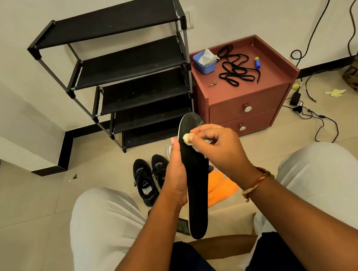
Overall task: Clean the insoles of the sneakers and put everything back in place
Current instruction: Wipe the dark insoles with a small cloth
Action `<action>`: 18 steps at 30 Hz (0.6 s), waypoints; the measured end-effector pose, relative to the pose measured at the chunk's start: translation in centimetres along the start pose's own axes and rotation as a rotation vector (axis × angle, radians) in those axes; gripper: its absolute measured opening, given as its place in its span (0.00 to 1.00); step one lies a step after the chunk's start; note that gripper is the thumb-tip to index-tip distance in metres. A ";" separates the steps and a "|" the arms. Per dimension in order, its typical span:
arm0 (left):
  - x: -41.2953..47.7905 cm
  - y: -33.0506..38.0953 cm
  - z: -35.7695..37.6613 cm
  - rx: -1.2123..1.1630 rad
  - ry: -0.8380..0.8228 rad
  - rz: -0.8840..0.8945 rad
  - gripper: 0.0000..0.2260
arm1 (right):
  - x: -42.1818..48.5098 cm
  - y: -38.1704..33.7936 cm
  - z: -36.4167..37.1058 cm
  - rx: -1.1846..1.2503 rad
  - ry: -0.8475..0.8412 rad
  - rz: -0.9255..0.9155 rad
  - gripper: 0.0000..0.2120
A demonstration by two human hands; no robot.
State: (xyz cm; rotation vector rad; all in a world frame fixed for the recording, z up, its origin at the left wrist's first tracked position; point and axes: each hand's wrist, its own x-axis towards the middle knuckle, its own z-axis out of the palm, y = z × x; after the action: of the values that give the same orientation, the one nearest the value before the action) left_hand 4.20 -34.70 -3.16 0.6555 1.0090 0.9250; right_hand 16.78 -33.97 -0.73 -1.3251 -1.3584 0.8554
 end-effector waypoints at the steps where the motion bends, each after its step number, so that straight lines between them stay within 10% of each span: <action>1: 0.2 0.0 -0.1 0.017 -0.003 0.002 0.35 | 0.2 0.1 -0.2 0.027 0.011 0.056 0.05; 18: 0.6 -0.2 -0.5 0.074 0.000 -0.010 0.36 | 1.2 0.8 -2.2 0.692 0.019 0.528 0.09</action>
State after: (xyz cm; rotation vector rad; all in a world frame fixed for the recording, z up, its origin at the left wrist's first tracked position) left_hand 3.94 -34.24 -3.83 0.7116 1.0501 0.8818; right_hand 19.24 -33.04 -0.73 -1.1229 -0.5814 1.4978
